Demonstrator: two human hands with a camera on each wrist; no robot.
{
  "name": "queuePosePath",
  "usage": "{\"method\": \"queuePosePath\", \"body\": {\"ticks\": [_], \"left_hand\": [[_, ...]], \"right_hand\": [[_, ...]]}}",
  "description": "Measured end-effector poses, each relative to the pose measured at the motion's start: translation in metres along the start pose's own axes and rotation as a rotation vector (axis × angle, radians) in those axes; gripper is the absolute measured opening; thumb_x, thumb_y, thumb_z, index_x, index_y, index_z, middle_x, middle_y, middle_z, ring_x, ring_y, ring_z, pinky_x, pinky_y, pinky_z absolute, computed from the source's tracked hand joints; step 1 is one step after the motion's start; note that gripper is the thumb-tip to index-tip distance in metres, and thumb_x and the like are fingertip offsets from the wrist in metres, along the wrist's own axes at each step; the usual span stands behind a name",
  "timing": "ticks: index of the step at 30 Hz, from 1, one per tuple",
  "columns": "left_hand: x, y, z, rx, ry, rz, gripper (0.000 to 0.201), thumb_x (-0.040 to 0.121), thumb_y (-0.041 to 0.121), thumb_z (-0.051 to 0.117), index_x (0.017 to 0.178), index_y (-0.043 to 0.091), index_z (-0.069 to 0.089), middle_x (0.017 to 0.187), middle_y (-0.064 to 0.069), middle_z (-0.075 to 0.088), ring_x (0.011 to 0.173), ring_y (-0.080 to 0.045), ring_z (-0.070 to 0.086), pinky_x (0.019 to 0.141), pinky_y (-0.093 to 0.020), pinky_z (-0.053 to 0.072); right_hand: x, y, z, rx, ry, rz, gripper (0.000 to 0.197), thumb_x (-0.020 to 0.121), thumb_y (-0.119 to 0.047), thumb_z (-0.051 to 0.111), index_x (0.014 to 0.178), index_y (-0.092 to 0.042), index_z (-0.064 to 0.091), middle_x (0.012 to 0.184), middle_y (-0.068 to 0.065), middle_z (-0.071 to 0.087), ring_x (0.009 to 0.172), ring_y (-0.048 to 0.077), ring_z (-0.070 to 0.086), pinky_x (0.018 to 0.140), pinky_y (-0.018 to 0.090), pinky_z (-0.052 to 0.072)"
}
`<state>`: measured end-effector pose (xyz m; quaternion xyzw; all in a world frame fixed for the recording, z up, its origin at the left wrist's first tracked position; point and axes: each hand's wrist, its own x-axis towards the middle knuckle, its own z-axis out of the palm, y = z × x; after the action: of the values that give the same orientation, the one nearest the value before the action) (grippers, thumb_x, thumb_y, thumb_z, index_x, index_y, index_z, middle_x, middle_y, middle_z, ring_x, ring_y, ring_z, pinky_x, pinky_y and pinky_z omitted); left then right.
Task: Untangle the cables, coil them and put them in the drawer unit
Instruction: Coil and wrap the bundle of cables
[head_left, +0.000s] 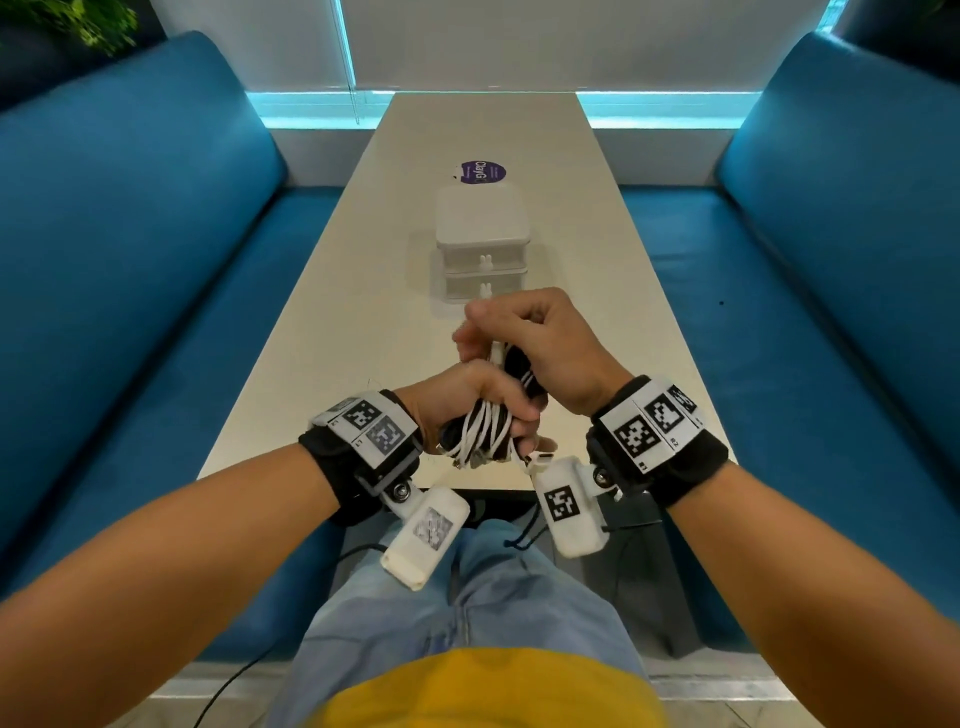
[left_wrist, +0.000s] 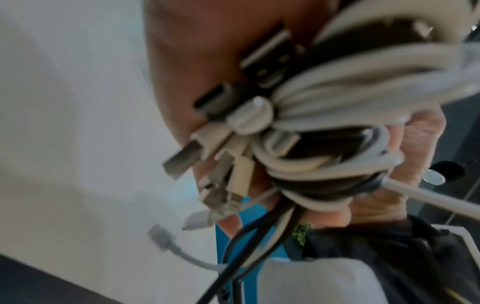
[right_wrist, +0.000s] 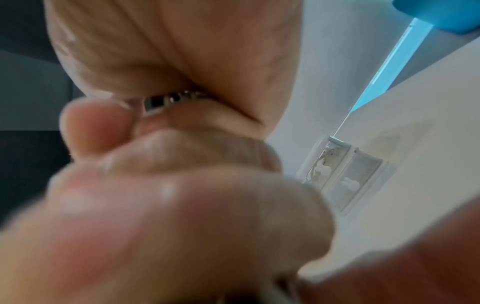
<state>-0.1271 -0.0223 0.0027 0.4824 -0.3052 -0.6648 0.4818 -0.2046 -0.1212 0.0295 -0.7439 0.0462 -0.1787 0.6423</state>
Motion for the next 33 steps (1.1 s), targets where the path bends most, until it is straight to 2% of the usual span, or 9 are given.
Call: {"method": "queuePosePath", "body": {"ticks": [8, 12, 15, 17, 20, 24, 29, 31, 33], "left_hand": [[0.003, 0.003, 0.003, 0.085, 0.145, -0.056, 0.022, 0.072, 0.002, 0.06, 0.051, 0.008, 0.062, 0.049, -0.005, 0.055, 0.052, -0.018, 0.06, 0.101, -0.04, 0.044], [-0.002, 0.008, 0.004, 0.171, 0.113, -0.044, 0.003, 0.069, 0.011, 0.071, 0.066, 0.01, 0.072, 0.067, -0.007, 0.066, 0.075, -0.023, 0.061, 0.08, -0.034, 0.043], [-0.002, 0.005, -0.006, 0.138, 0.094, 0.01, 0.046, 0.056, 0.021, 0.085, 0.093, 0.002, 0.067, 0.085, -0.011, 0.069, 0.078, -0.021, 0.065, 0.077, -0.033, 0.05], [-0.004, 0.005, -0.009, 0.121, 0.064, 0.016, 0.058, 0.053, 0.031, 0.091, 0.097, 0.002, 0.066, 0.086, -0.008, 0.07, 0.074, -0.016, 0.068, 0.068, -0.025, 0.055], [0.0, 0.009, -0.005, 0.093, 0.054, 0.023, 0.007, 0.076, 0.007, 0.074, 0.079, 0.013, 0.077, 0.076, -0.002, 0.073, 0.066, -0.01, 0.069, 0.062, -0.02, 0.055], [0.006, 0.009, 0.002, 0.158, 0.08, 0.005, 0.013, 0.075, 0.003, 0.064, 0.079, 0.008, 0.076, 0.076, -0.005, 0.072, 0.068, -0.016, 0.065, 0.063, -0.023, 0.052], [0.009, 0.008, 0.007, 0.136, 0.159, 0.023, 0.027, 0.09, -0.005, 0.047, 0.07, 0.001, 0.063, 0.055, -0.005, 0.061, 0.052, -0.011, 0.063, 0.05, -0.018, 0.05], [0.007, 0.008, 0.007, 0.143, 0.18, 0.061, 0.024, 0.092, -0.002, 0.046, 0.071, 0.0, 0.058, 0.052, -0.005, 0.058, 0.056, -0.013, 0.064, 0.058, -0.02, 0.052], [0.005, 0.007, 0.004, 0.091, 0.205, 0.115, 0.016, 0.088, 0.007, 0.053, 0.073, 0.002, 0.057, 0.054, -0.005, 0.058, 0.061, -0.017, 0.064, 0.081, -0.031, 0.052]], "right_hand": [[0.004, 0.007, 0.01, -0.027, 0.294, -0.03, 0.058, 0.096, -0.035, 0.052, 0.046, -0.008, 0.053, 0.041, 0.001, 0.053, 0.054, 0.031, 0.057, 0.068, 0.036, 0.052], [0.005, 0.005, 0.012, -0.08, 0.358, -0.077, 0.06, 0.096, -0.035, 0.053, 0.042, -0.009, 0.051, 0.038, -0.002, 0.05, 0.047, 0.028, 0.054, 0.063, 0.033, 0.051], [0.007, 0.002, 0.009, -0.116, 0.364, -0.103, 0.059, 0.096, -0.034, 0.054, 0.044, -0.006, 0.051, 0.037, -0.003, 0.048, 0.044, 0.025, 0.052, 0.057, 0.03, 0.048], [0.008, 0.0, 0.006, -0.124, 0.377, -0.113, 0.06, 0.097, -0.032, 0.054, 0.047, 0.001, 0.051, 0.038, 0.001, 0.048, 0.043, 0.026, 0.05, 0.055, 0.027, 0.047], [0.009, -0.002, 0.008, -0.108, 0.375, -0.146, 0.062, 0.097, -0.028, 0.055, 0.048, 0.01, 0.049, 0.042, 0.014, 0.048, 0.043, 0.033, 0.047, 0.056, 0.018, 0.045], [0.009, -0.004, 0.008, -0.105, 0.33, -0.159, 0.063, 0.097, -0.029, 0.055, 0.043, 0.003, 0.046, 0.038, 0.009, 0.046, 0.041, 0.031, 0.047, 0.053, 0.025, 0.044], [0.008, -0.003, 0.004, -0.09, 0.259, -0.135, 0.059, 0.098, -0.03, 0.053, 0.043, -0.008, 0.047, 0.038, 0.0, 0.046, 0.045, 0.029, 0.049, 0.055, 0.029, 0.046], [0.011, -0.005, 0.002, -0.106, 0.229, -0.128, 0.051, 0.096, -0.036, 0.052, 0.054, -0.009, 0.054, 0.047, -0.001, 0.053, 0.054, 0.029, 0.055, 0.063, 0.035, 0.051], [0.014, -0.004, -0.006, -0.094, 0.192, -0.089, 0.036, 0.092, -0.045, 0.052, 0.082, -0.011, 0.06, 0.071, 0.001, 0.062, 0.069, 0.018, 0.06, 0.071, 0.033, 0.053]]}}
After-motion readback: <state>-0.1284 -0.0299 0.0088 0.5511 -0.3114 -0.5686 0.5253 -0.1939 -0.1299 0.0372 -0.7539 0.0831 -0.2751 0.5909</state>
